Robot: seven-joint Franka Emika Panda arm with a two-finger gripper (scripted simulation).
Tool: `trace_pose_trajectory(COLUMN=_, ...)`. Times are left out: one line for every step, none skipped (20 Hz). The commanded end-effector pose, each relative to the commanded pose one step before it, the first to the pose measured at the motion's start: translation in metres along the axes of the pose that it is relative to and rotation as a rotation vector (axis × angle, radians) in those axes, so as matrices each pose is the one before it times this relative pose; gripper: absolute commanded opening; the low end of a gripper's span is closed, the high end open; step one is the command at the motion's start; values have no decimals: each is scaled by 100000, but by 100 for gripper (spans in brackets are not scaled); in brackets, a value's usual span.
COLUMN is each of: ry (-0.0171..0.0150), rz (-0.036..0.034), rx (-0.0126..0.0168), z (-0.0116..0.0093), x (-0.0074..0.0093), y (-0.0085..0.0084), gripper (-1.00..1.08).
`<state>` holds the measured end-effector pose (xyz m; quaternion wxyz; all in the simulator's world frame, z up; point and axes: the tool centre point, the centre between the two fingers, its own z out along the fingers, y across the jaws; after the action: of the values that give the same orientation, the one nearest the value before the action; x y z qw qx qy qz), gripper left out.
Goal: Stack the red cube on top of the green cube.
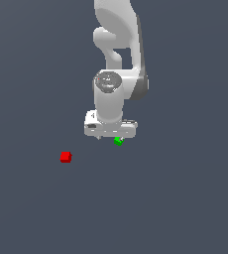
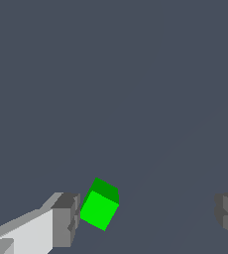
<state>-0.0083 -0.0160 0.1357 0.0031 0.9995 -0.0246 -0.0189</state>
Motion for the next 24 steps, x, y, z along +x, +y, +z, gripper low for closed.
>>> trace_pose_trajectory(ry=0, rz=0, rx=0, z=0, x=0, y=1, gripper=100)
trace_pose_trajectory(ry=0, rz=0, rx=0, z=13, x=5, y=39, gripper=100)
trace_pose_trajectory(ry=26, rz=-64, rx=-2, z=22, x=10, y=79, gripper=100)
trace_pose_trajectory(ry=26, rz=-64, rx=0, z=47, x=19, y=158, gripper=100)
trace_pose_trajectory(ry=26, rz=-64, rx=0, z=73, x=29, y=236, gripper=100)
trace_pose_trajectory(ry=53, rz=-128, rx=0, z=82, x=34, y=276, gripper=100)
trace_pose_trajectory(ry=65, rz=-156, rx=0, z=100, x=42, y=337, gripper=100)
trace_pose_trajectory(ry=70, rz=-169, rx=1, z=122, x=52, y=408, gripper=100)
trace_pose_trajectory(ry=79, rz=-191, rx=1, z=142, x=60, y=472, gripper=100)
trace_pose_trajectory(ry=92, rz=-221, rx=2, z=160, x=69, y=533, gripper=100)
trace_pose_trajectory(ry=102, rz=-247, rx=3, z=179, x=78, y=595, gripper=100)
trace_pose_trajectory(ry=112, rz=-271, rx=4, z=199, x=87, y=660, gripper=100)
trace_pose_trajectory(ry=124, rz=-299, rx=5, z=217, x=97, y=721, gripper=100)
trace_pose_trajectory(ry=135, rz=-325, rx=6, z=237, x=107, y=785, gripper=100)
trace_pose_trajectory(ry=145, rz=-349, rx=8, z=257, x=118, y=851, gripper=100)
trace_pose_trajectory(ry=156, rz=-377, rx=10, z=274, x=128, y=906, gripper=100)
trace_pose_trajectory(ry=163, rz=-393, rx=13, z=287, x=137, y=948, gripper=100)
trace_pose_trajectory(ry=170, rz=-408, rx=16, z=296, x=145, y=976, gripper=100)
trace_pose_trajectory(ry=172, rz=-413, rx=19, z=303, x=151, y=999, gripper=100)
trace_pose_trajectory(ry=174, rz=-417, rx=22, z=309, x=157, y=1014, gripper=100)
trace_pose_trajectory(ry=176, rz=-422, rx=25, z=311, x=162, y=1022, gripper=100)
trace_pose_trajectory(ry=181, rz=-431, rx=29, z=310, x=169, y=1020, gripper=100)
trace_pose_trajectory(ry=173, rz=-412, rx=31, z=304, x=169, y=1000, gripper=100)
trace_pose_trajectory(ry=165, rz=-391, rx=32, z=287, x=165, y=942, gripper=100)
